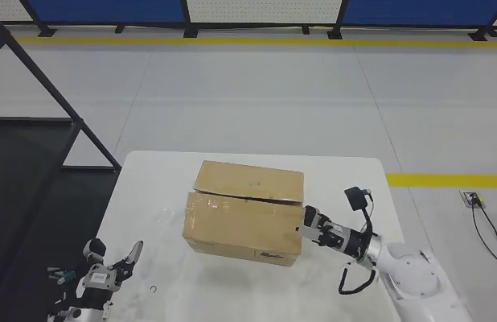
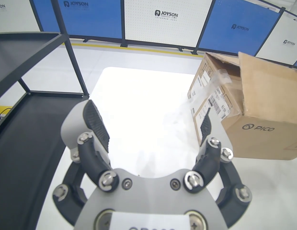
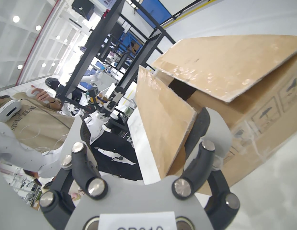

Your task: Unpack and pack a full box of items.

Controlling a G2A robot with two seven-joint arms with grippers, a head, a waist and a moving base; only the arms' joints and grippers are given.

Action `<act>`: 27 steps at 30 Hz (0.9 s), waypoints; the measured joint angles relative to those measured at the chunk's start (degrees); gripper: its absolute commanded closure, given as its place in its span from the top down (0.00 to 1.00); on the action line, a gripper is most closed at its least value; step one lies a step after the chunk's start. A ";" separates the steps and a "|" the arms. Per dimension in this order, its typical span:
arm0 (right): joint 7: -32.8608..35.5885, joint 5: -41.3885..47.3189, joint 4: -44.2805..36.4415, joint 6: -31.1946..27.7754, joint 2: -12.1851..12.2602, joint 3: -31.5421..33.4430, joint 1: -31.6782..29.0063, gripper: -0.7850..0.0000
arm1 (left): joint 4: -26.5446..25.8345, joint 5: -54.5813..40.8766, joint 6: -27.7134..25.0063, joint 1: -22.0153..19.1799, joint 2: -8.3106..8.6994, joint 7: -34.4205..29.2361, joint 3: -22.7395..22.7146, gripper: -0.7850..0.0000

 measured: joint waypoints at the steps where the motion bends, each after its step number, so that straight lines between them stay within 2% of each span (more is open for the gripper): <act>1: 1.03 1.13 -0.53 -1.07 0.16 0.30 -0.40 1.00 | 0.14 0.18 -0.08 -0.13 -0.02 -0.09 0.13 1.00; 8: 10.43 8.79 -5.25 -9.36 1.66 2.25 -4.84 1.00 | 1.10 2.77 -0.86 -1.63 -0.12 -1.50 2.04 1.00; 10: 11.75 9.38 -6.75 -10.11 2.15 2.05 -5.68 1.00 | 1.25 3.34 -1.00 -2.08 -0.15 -1.82 2.62 1.00; 16: 9.50 5.04 -10.48 -11.78 4.37 0.48 -8.98 1.00 | 2.17 6.98 0.42 -4.97 -0.28 -3.65 4.79 1.00; 27: 6.32 1.70 -7.34 -14.96 6.92 -3.67 -9.41 1.00 | 8.04 17.35 7.09 -14.61 -1.05 -8.00 12.84 1.00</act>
